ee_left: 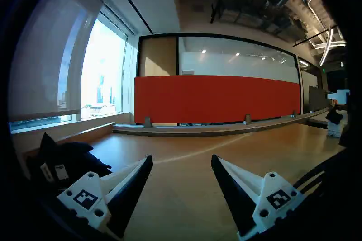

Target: Fold towel

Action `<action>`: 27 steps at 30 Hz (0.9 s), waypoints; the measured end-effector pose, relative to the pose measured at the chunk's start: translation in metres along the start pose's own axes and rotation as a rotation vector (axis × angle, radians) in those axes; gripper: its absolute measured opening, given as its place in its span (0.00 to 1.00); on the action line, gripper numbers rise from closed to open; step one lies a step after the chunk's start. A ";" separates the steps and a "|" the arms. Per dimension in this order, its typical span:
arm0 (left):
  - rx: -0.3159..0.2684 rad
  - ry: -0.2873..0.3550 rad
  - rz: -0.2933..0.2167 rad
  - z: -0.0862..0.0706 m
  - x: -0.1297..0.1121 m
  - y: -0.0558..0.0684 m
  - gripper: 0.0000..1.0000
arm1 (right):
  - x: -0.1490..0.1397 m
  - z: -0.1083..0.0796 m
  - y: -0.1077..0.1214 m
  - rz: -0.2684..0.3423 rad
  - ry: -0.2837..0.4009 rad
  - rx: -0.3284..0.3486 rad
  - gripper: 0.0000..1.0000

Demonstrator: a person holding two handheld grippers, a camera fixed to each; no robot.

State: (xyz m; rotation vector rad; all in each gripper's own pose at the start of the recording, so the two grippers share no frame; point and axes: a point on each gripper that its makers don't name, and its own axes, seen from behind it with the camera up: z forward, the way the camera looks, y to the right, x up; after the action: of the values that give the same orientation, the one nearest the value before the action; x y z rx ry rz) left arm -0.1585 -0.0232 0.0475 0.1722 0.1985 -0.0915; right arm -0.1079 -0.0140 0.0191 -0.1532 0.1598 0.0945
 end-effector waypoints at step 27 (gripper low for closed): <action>0.000 0.000 0.000 0.001 0.000 0.000 0.96 | -0.081 0.000 0.017 0.012 -0.019 -0.008 0.89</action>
State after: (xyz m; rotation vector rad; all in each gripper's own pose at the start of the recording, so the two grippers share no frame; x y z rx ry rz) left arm -0.1585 -0.0233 0.0481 0.1721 0.1989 -0.0913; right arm -0.1889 -0.0036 0.0304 -0.1598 0.1416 0.1088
